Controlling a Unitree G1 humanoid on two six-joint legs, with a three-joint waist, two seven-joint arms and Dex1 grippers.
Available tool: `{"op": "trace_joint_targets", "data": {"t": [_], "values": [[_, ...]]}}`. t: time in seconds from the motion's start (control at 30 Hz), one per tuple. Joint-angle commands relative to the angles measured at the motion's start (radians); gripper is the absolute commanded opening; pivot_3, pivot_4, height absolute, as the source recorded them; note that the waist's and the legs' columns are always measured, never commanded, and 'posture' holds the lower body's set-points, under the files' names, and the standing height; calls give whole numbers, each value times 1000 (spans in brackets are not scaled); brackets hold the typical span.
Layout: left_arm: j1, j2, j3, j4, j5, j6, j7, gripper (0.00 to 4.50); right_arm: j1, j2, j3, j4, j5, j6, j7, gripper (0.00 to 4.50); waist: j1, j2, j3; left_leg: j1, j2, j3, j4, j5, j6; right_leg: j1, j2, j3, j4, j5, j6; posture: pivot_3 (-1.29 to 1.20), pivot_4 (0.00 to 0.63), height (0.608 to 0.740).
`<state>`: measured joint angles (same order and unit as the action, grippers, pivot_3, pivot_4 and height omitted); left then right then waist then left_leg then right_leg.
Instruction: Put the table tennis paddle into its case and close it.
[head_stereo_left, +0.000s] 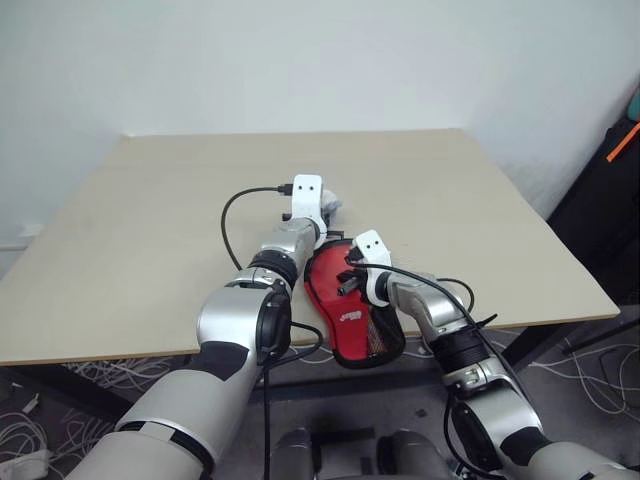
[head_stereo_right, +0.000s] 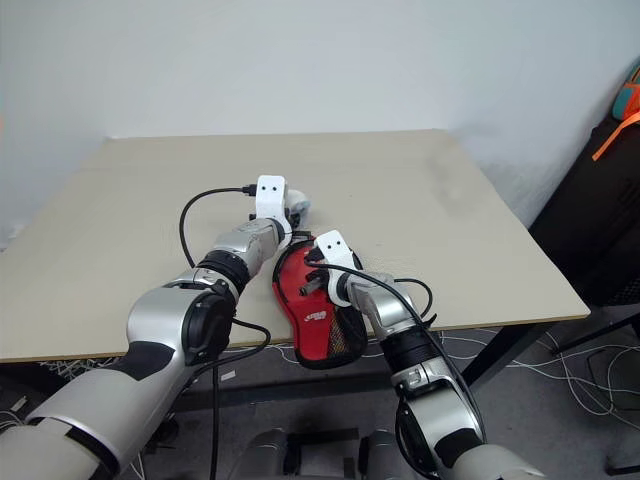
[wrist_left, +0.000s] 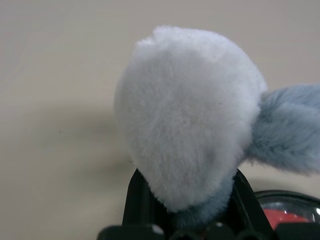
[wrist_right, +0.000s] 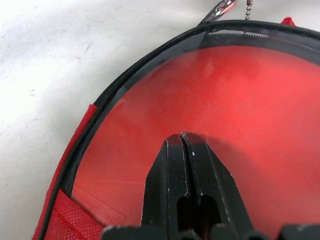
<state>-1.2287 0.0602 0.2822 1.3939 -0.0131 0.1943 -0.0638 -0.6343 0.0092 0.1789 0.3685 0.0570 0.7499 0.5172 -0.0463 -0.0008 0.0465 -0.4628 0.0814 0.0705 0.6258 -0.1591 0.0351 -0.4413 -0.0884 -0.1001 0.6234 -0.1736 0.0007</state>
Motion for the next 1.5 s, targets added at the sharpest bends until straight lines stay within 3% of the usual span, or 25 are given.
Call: {"op": "trace_joint_targets", "data": {"t": [0.03, 0.83, 1.37, 1.5], "values": [[-74, -9, 12, -32, -3, -47, 1, 248, 63, 0, 49, 74, -4, 91, 1, 0, 0, 0, 0, 0, 0, 0, 0, 0, 0, 0, 0, 0, 0, 0, 0, 0, 0, 722], [-79, -135, -55, -29, 93, -105, -54, 248, 91, 17, 46, 50, 4, 95, -27, 0, 1, 0, 0, 0, -1, 0, 1, 0, 0, 2, -2, -1, -1, 0, 0, 0, 0, 722], [-98, -208, -40, -33, 86, -159, -70, 248, 94, 21, 40, 54, 4, 92, -43, 0, 1, 3, 0, -2, 0, -3, -1, 0, 0, 8, -7, -15, -3, 0, 0, 0, 0, 722], [-96, -233, -55, -33, 96, -189, -86, 248, 98, 25, 39, 48, 5, 97, -48, 0, 18, 5, -2, -2, 4, 2, -19, 0, 0, 16, -11, -23, -16, 7, -1, 0, 0, 722]]}}
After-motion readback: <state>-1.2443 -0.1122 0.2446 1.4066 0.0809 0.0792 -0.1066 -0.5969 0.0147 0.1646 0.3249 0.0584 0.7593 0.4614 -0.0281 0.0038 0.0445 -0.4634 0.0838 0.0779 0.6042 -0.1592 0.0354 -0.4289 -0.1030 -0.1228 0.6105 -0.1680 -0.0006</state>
